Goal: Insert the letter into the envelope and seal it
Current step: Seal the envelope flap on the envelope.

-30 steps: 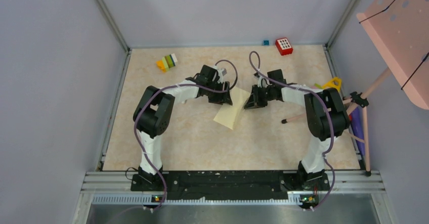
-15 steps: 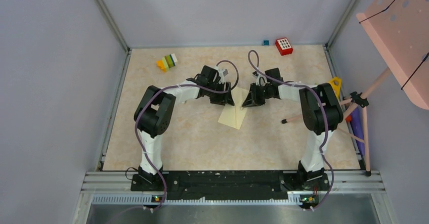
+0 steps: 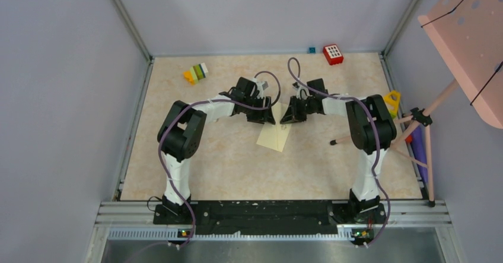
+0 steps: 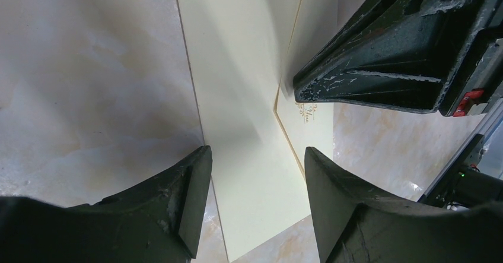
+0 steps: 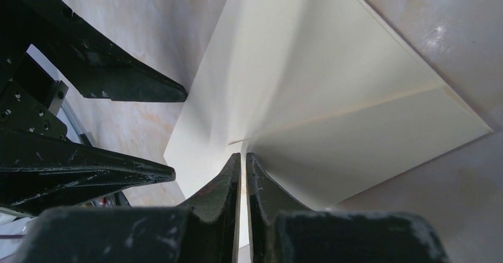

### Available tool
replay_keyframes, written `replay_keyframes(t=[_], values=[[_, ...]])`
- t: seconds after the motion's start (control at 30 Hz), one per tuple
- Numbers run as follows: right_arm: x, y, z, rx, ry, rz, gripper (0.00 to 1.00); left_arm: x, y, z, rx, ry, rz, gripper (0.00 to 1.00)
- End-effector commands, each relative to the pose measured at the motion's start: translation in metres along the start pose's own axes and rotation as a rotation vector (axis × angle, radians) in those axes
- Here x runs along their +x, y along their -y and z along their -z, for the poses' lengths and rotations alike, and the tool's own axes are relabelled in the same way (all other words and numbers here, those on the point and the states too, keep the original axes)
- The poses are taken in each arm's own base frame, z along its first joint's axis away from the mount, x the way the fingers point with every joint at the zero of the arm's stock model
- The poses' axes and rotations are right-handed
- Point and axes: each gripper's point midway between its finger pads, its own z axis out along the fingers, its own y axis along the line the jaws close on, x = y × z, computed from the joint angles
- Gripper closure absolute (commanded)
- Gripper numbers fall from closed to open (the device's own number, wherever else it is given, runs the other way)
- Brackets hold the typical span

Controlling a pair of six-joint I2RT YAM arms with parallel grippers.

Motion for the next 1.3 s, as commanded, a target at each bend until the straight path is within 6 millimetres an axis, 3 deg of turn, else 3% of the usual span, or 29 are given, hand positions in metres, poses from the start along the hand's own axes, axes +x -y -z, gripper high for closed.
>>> replay_keyframes(t=[0.0, 0.17, 0.3, 0.57, 0.93, 1.27], values=[[0.010, 0.014, -0.014, 0.055, -0.033, -0.017, 0.97, 0.059, -0.011, -0.019, -0.027, -0.182, 0.060, 0.36], [0.014, 0.019, -0.015, 0.075, -0.047, -0.022, 1.00, 0.035, -0.009, -0.006, -0.072, -0.107, -0.007, 0.38], [0.021, 0.023, -0.018, 0.074, -0.072, -0.040, 1.00, 0.026, -0.016, -0.005, -0.142, -0.094, -0.037, 0.38], [0.028, 0.020, -0.023, 0.032, -0.099, -0.061, 1.00, 0.045, -0.026, -0.024, -0.181, -0.151, -0.029, 0.38], [0.039, 0.020, -0.023, 0.017, -0.145, -0.072, 1.00, 0.047, -0.030, -0.031, -0.250, -0.158, -0.053, 0.37], [0.027, 0.023, -0.016, 0.058, -0.108, -0.046, 1.00, 0.049, -0.036, -0.040, -0.344, -0.178, -0.087, 0.36]])
